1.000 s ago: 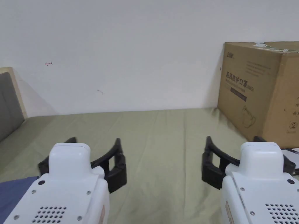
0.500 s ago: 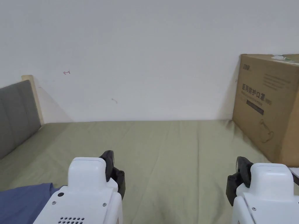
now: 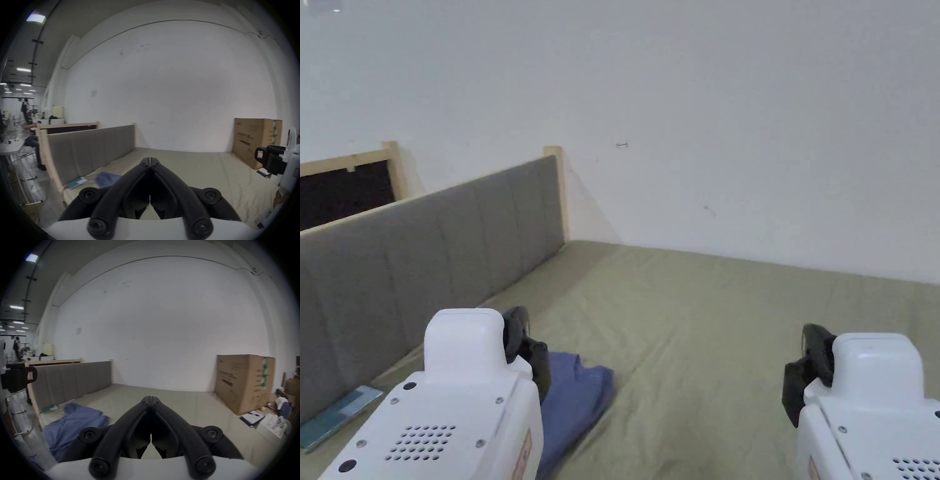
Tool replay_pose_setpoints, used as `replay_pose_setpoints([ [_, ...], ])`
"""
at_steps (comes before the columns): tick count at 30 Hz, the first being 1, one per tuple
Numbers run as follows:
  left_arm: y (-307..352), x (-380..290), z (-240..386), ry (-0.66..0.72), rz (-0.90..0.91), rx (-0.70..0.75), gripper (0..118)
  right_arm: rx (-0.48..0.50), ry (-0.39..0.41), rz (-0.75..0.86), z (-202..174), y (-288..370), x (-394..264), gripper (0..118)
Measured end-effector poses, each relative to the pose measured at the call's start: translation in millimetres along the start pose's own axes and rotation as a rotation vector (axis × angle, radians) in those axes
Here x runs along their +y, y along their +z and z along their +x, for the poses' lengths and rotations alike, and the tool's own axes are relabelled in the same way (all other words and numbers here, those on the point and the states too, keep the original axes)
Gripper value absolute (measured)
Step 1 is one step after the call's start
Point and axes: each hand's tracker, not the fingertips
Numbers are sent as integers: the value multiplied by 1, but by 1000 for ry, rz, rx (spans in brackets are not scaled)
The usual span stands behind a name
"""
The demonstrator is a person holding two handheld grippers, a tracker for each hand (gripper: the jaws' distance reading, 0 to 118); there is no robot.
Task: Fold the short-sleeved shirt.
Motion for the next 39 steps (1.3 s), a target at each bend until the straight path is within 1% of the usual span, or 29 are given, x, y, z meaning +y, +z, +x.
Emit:
replay_pose_setpoints([
  [2,9,1,-21,-12,-1,84,0,96,-13,8,-26,-8,1,0],
  [5,18,0,-45,-26,-19,177,0,190,8,8,-61,-14,1,0],
  [9,17,-3,-63,-32,-48,210,0,258,10,-6,-89,-15,-4,0],
  [10,13,-5,-65,-34,-70,227,0,265,11,-11,-93,-16,-6,0],
  [12,2,-9,-68,-34,-110,213,0,278,15,-31,-98,-18,-10,0],
  [15,-34,-19,-76,-2,-195,183,0,291,9,-60,-100,-24,-18,0],
  [19,-126,-50,-94,36,-399,140,0,291,-11,-113,-100,-36,-28,0],
  [21,-175,-75,-103,65,-514,107,0,285,-6,-131,-100,-41,-33,0],
  [24,-245,-124,-111,158,-735,83,0,273,18,-166,-99,-49,-41,0],
  [26,-277,-157,-112,159,-853,75,0,270,23,-183,-97,-51,-45,0],
  [27,-288,-173,-110,166,-910,88,0,271,16,-196,-95,-53,-47,0],
  [28,-295,-186,-109,159,-929,99,0,270,4,-206,-93,-56,-50,0],
  [30,-307,-207,-108,190,-971,101,0,265,-8,-224,-91,-62,-54,0],
  [32,-304,-216,-100,191,-1016,93,0,255,6,-240,-90,-68,-58,0],
  [33,-308,-220,-100,172,-1014,106,3,253,14,-245,-89,-69,-60,0],
  [34,-311,-221,-99,130,-1019,112,17,251,18,-249,-89,-71,-61,0],
  [35,-315,-219,-100,123,-1007,118,46,251,19,-254,-88,-73,-63,0],
  [36,-317,-218,-100,117,-997,122,90,254,17,-260,-87,-74,-64,0],
  [37,-320,-217,-101,111,-991,119,112,255,14,-266,-86,-76,-66,0],
  [38,-321,-216,-100,112,-986,117,117,256,12,-271,-87,-77,-66,0],
  [39,-313,-210,-93,107,-967,116,117,257,11,-276,-87,-78,-67,0],
])
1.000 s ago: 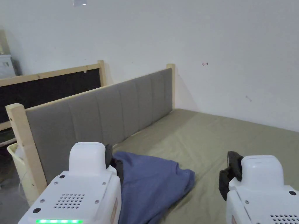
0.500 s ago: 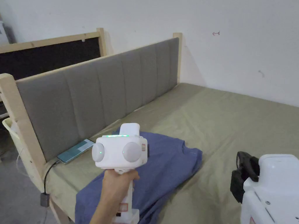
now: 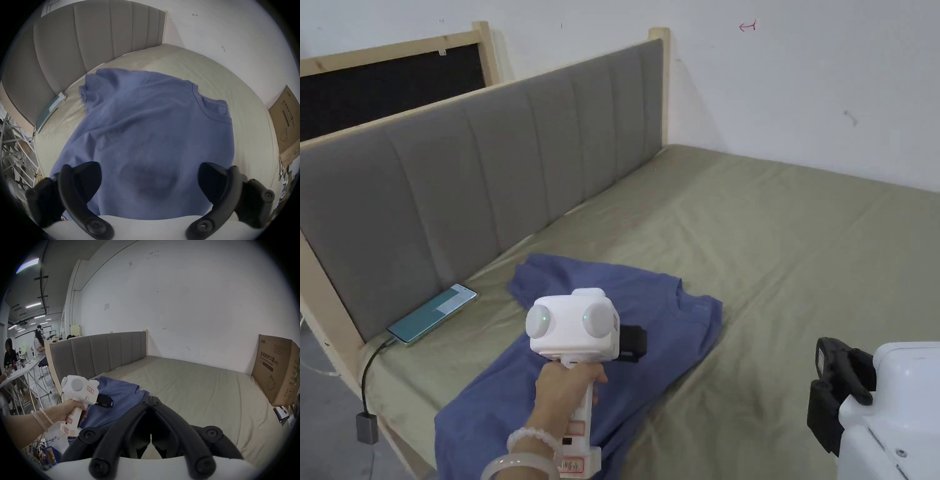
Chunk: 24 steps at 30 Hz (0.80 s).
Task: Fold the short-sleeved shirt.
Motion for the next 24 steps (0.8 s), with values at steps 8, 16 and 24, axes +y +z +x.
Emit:
replay_pose_setpoints([
  [8,-37,-11,13,-24,-205,1,102,10,8,-47,4,-11,-9,0],
  [16,-40,1,4,32,-102,87,18,15,-59,-101,13,-20,-17,0],
  [24,-23,17,-5,108,-154,34,3,-16,-73,-105,24,-3,-14,0],
])
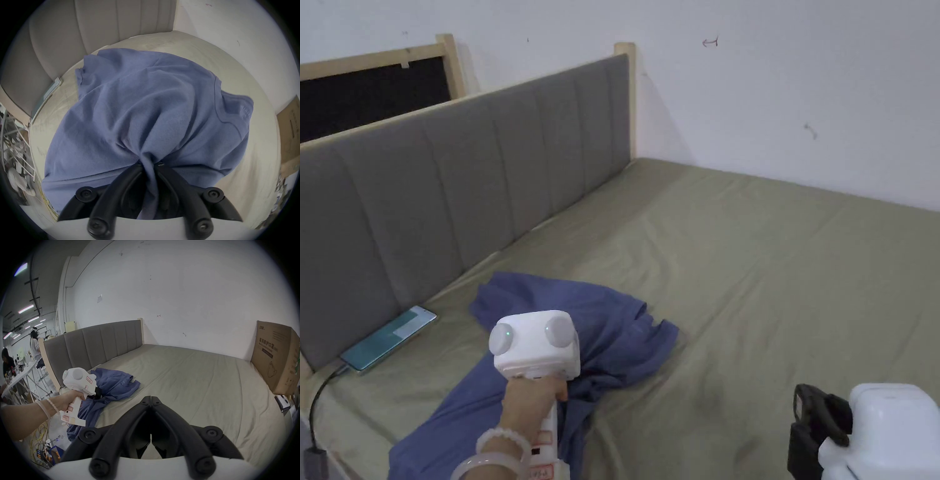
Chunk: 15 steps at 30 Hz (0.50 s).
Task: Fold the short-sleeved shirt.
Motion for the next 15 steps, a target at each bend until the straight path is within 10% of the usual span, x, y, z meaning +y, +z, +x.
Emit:
replay_pose_setpoints([
  [6,59,13,-9,163,76,-165,3,-60,-16,45,25,25,6,0],
  [15,189,48,97,-159,359,-403,3,-223,-149,133,82,72,20,0],
])
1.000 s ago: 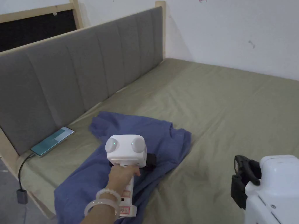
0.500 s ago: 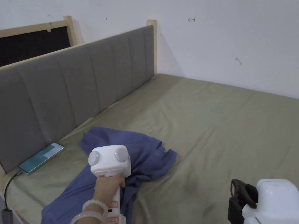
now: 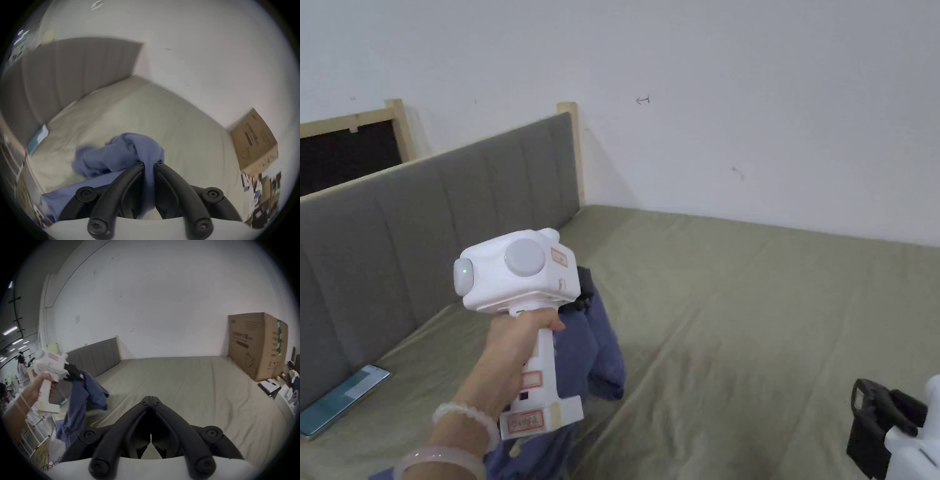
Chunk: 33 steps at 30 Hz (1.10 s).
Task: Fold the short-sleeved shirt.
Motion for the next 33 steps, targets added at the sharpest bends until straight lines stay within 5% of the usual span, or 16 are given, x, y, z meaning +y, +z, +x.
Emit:
replay_pose_setpoints([
  [8,70,-34,198,-300,24,-437,3,-180,-66,103,72,45,25,0],
  [14,53,-120,295,-367,-129,-684,3,-332,-77,138,123,86,28,0],
  [23,-106,-350,353,-573,-672,-443,3,-423,-161,-41,183,87,-17,0],
  [28,-118,-362,347,-584,-642,-424,4,-450,-180,-101,198,74,-31,0],
  [29,-121,-357,344,-567,-659,-433,7,-445,-189,-105,199,72,-32,0],
  [32,-118,-350,344,-615,-654,-432,55,-428,-214,-105,196,66,-31,0],
  [33,-113,-346,344,-662,-628,-419,63,-416,-213,-106,192,63,-30,0],
])
